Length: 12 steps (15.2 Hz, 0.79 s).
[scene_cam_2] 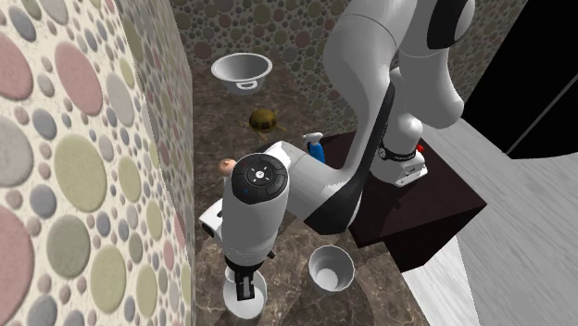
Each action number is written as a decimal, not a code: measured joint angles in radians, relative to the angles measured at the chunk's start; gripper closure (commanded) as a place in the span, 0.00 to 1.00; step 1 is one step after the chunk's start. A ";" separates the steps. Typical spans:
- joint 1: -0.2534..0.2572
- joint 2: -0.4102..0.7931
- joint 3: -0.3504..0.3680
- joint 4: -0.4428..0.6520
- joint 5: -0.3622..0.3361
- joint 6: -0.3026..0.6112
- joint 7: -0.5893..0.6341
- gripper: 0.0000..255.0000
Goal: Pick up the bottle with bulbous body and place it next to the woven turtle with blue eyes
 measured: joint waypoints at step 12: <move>-0.012 -0.069 0.023 0.049 0.050 -0.114 -0.043 1.00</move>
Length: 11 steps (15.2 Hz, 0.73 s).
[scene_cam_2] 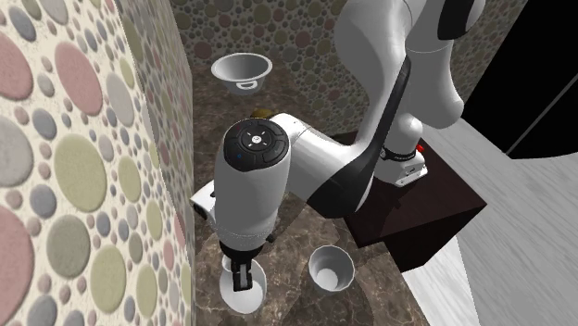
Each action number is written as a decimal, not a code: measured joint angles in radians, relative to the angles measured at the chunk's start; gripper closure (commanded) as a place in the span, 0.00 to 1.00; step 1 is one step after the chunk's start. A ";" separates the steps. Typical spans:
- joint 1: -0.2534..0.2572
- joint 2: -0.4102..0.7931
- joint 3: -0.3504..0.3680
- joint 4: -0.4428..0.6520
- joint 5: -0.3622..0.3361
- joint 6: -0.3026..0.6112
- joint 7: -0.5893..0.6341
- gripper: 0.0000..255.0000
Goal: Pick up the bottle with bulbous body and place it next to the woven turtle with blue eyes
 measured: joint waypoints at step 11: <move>-0.004 -0.041 0.013 0.089 0.035 -0.125 -0.037 1.00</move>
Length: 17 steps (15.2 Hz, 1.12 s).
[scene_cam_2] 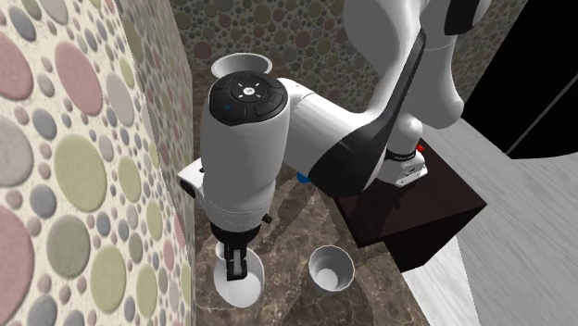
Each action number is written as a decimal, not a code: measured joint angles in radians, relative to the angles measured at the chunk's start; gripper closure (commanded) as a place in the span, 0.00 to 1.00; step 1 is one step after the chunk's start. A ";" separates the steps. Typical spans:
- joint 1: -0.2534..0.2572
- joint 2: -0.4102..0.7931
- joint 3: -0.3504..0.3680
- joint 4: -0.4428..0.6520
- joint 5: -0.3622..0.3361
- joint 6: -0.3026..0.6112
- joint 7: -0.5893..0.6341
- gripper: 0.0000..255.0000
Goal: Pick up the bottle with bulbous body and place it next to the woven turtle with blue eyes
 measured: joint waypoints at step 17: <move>0.013 -0.021 0.012 0.199 0.026 -0.215 -0.038 1.00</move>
